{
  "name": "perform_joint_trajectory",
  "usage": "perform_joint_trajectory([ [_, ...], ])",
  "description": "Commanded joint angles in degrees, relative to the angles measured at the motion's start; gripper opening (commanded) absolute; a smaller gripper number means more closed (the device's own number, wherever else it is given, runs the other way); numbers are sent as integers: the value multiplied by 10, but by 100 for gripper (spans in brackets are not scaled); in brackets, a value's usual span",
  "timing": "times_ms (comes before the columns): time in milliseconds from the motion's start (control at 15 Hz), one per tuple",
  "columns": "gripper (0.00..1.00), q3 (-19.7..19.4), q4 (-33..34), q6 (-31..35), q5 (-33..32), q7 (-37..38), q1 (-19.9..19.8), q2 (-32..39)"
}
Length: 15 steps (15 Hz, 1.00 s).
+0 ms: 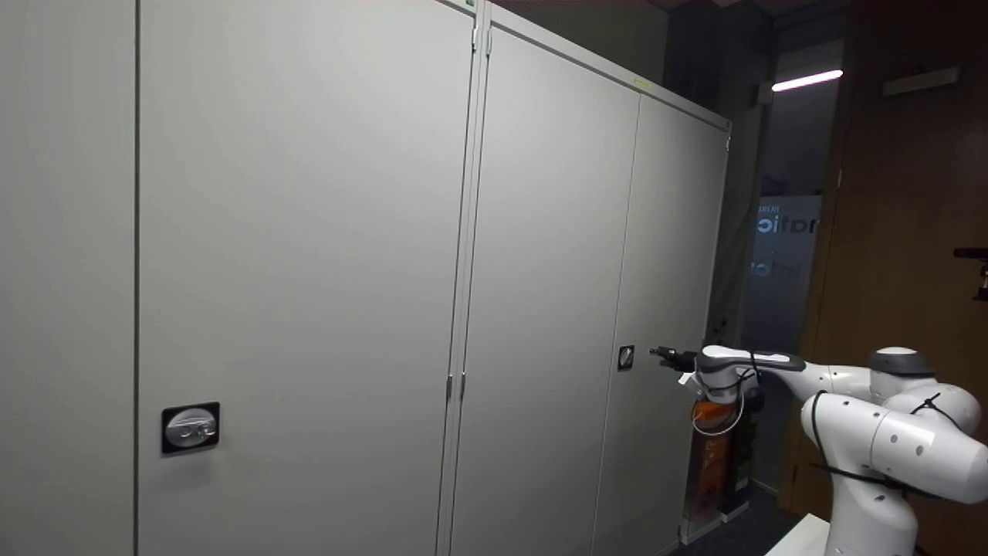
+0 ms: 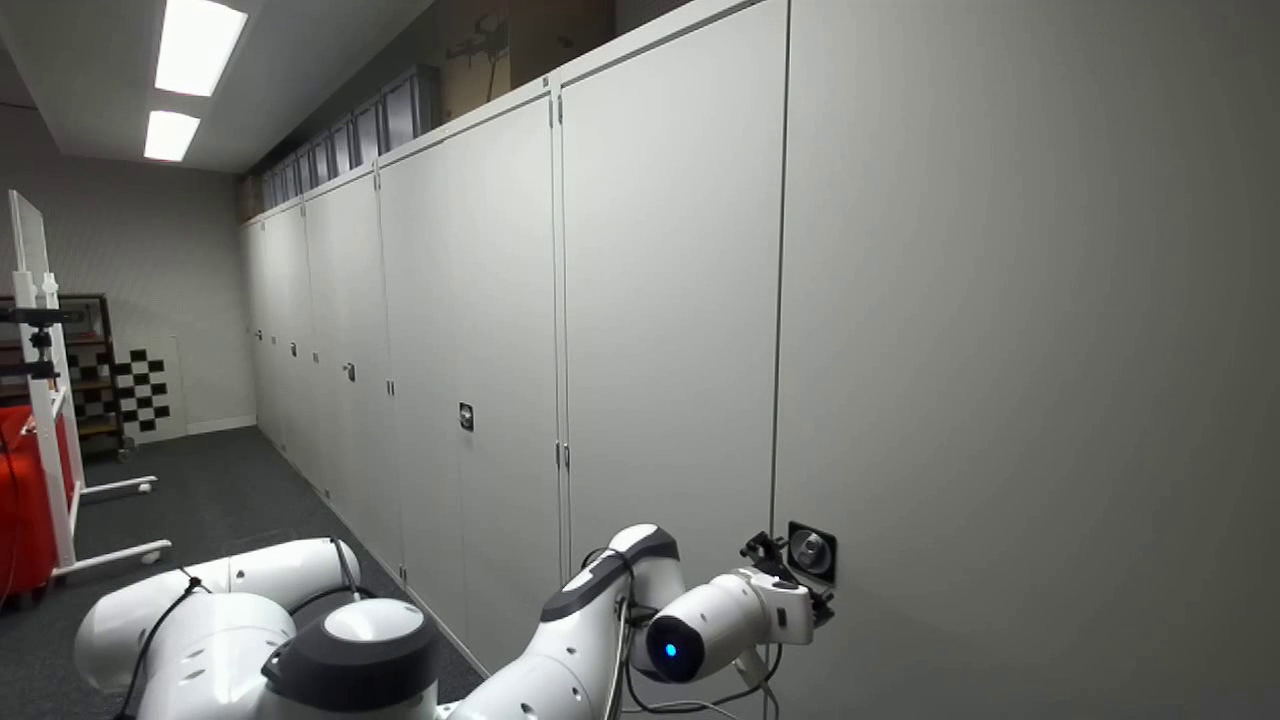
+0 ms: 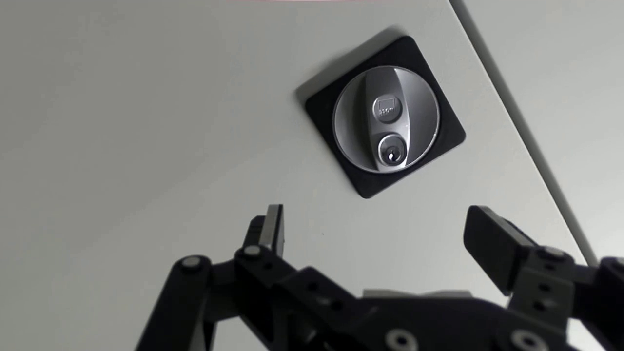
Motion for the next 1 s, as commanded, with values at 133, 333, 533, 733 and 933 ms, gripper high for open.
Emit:
perform_joint_trajectory([
  [133,100,3,30,0,-9,7,30,2],
  [333,100,-1,37,0,-10,5,41,2],
  [533,100,-4,44,0,-11,4,52,3],
  [733,100,-13,53,0,-8,4,64,4],
  [933,100,-20,62,0,-8,4,72,4],
])
